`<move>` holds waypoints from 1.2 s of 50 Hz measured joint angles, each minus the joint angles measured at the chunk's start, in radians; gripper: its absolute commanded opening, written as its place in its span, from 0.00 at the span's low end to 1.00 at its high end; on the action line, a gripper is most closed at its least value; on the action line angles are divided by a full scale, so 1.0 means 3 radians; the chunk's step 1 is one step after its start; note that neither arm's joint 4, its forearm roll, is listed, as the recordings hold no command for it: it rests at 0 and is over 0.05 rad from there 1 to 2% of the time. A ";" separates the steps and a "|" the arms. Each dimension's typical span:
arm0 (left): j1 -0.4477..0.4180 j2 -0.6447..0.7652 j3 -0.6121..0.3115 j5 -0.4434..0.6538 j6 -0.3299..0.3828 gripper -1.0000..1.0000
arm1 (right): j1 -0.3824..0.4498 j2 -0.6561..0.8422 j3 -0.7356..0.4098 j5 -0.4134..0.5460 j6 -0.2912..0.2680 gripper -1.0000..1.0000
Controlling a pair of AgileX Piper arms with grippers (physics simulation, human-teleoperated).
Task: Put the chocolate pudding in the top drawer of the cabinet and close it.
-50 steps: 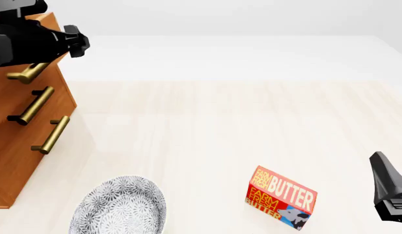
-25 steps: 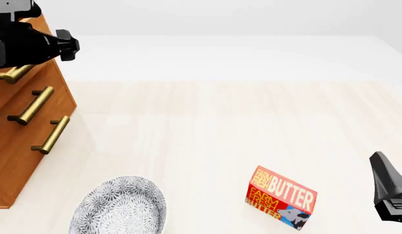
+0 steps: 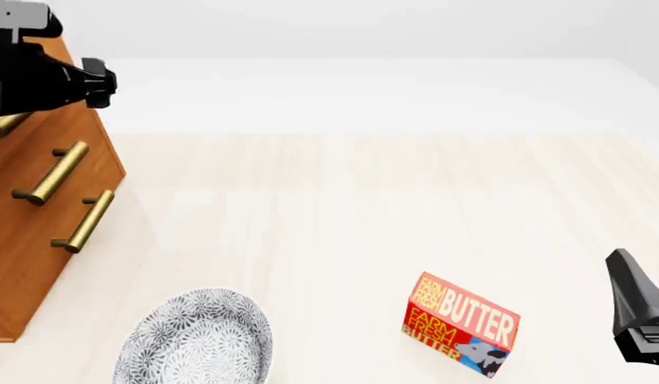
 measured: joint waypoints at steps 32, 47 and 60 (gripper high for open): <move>0.0161 -0.0021 0.0142 -0.0253 0.0234 1.00 | 0.0000 0.0000 0.0000 0.0000 0.0000 1.00; 0.0157 -0.0072 0.0225 -0.0319 0.0227 1.00 | 0.0000 0.0000 0.0000 0.0000 0.0000 1.00; 0.0118 -0.0214 0.0274 0.0044 0.0311 1.00 | 0.0000 0.0000 0.0000 0.0000 0.0000 1.00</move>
